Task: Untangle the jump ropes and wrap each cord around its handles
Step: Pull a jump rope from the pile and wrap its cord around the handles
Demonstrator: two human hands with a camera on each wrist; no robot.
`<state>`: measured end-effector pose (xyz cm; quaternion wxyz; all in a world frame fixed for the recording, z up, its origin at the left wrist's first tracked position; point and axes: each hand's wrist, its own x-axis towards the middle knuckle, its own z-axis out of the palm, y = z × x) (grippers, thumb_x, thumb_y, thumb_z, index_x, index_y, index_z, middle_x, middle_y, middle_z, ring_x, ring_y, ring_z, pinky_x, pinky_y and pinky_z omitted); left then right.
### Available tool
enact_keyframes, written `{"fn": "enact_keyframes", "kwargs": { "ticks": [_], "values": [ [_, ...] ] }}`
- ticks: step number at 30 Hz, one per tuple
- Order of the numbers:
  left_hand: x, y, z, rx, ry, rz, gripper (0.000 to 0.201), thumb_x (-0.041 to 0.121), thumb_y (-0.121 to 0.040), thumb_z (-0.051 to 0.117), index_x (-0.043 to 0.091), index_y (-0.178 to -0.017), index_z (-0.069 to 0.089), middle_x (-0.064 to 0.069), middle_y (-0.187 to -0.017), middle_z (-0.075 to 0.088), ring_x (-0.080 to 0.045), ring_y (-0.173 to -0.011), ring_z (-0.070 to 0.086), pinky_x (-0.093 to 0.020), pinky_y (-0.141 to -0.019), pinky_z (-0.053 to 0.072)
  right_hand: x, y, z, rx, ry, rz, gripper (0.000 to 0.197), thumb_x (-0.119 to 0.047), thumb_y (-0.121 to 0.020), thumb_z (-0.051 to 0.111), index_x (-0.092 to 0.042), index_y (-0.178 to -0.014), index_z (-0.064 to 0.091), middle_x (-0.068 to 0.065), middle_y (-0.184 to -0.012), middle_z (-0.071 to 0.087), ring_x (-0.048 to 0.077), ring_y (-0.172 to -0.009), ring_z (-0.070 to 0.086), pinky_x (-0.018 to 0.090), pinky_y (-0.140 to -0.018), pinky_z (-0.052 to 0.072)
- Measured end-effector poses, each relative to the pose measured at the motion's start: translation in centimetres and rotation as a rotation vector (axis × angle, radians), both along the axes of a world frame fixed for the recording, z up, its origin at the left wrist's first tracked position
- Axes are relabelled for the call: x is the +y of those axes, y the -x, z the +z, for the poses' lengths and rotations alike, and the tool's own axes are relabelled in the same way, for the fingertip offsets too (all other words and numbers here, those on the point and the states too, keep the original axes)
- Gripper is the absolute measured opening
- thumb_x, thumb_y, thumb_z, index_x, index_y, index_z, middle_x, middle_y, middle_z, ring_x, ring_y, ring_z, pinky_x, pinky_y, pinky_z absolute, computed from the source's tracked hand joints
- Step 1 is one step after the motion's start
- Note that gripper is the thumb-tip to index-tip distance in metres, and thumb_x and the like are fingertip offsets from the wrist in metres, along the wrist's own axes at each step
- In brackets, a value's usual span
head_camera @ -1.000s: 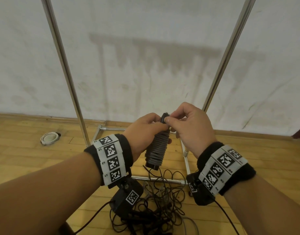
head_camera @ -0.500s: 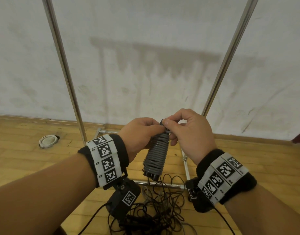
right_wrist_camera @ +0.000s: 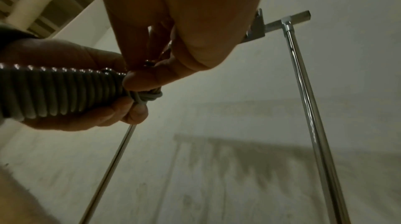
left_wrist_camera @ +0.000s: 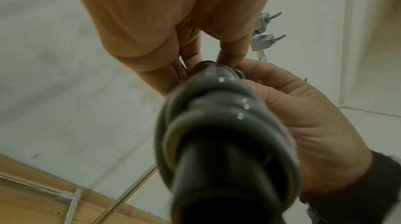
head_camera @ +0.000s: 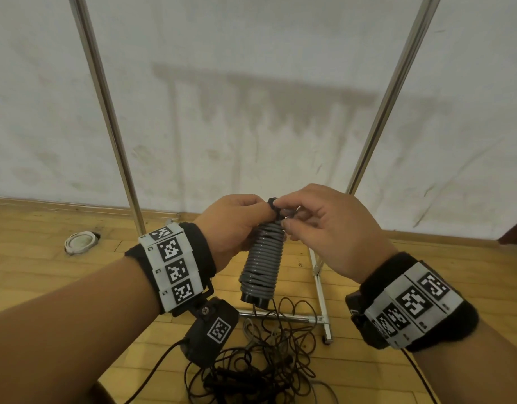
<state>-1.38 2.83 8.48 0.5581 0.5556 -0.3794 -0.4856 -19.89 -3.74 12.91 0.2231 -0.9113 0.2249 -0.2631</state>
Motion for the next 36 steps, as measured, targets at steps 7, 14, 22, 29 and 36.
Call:
{"fn": "enact_keyframes", "kwargs": {
  "ticks": [7,14,22,29,36],
  "values": [
    [0.1,0.1,0.0,-0.070,0.040,0.025,0.013,0.014,-0.094,0.077,0.014,-0.081,0.076,-0.016,-0.087,0.076,-0.030,-0.081,0.076,-0.030,-0.070,0.060,-0.3,0.2,-0.3,0.048,0.138,-0.039,0.026,-0.023,-0.098,0.065,-0.031,-0.121,0.074,-0.017,-0.099,0.059,-0.003,-0.091,0.053,0.007,-0.080,0.037],
    [0.3,0.5,-0.3,-0.084,0.042,0.062,0.016,0.012,-0.093,0.078,0.015,-0.078,0.074,-0.010,-0.082,0.076,-0.021,-0.074,0.074,-0.031,-0.067,0.060,-0.7,-0.2,-1.3,0.001,0.098,-0.159,0.019,-0.028,-0.096,0.068,-0.030,-0.112,0.078,-0.020,-0.095,0.054,-0.005,-0.089,0.053,0.000,-0.076,0.035],
    [0.3,1.0,-0.5,-0.123,-0.009,0.123,0.019,0.012,-0.103,0.060,0.009,-0.094,0.076,-0.017,-0.098,0.079,-0.036,-0.092,0.079,-0.046,-0.081,0.066,-1.0,-0.9,-2.8,0.000,0.043,-0.232,0.018,-0.030,-0.098,0.066,-0.031,-0.112,0.078,-0.018,-0.092,0.052,-0.005,-0.088,0.051,0.006,-0.071,0.036],
    [0.5,0.9,-0.6,0.161,-0.050,0.070,0.012,0.005,-0.104,0.060,0.002,-0.104,0.072,-0.010,-0.086,0.079,-0.023,-0.075,0.078,-0.030,-0.062,0.061,-1.5,-0.5,-2.5,-0.126,-0.169,-0.190,0.018,-0.023,-0.094,0.070,-0.038,-0.100,0.078,-0.017,-0.100,0.060,-0.009,-0.096,0.055,-0.002,-0.076,0.037],
    [1.1,0.0,-0.1,0.317,-0.054,-0.172,0.016,0.006,-0.091,0.069,-0.001,-0.105,0.072,-0.018,-0.098,0.077,-0.025,-0.084,0.078,-0.031,-0.065,0.063,-1.7,0.2,-2.4,-0.268,-0.396,-0.065,0.020,-0.006,-0.090,0.074,-0.021,-0.100,0.083,-0.004,-0.099,0.069,0.008,-0.094,0.067,0.027,-0.086,0.058]
  ]
}}
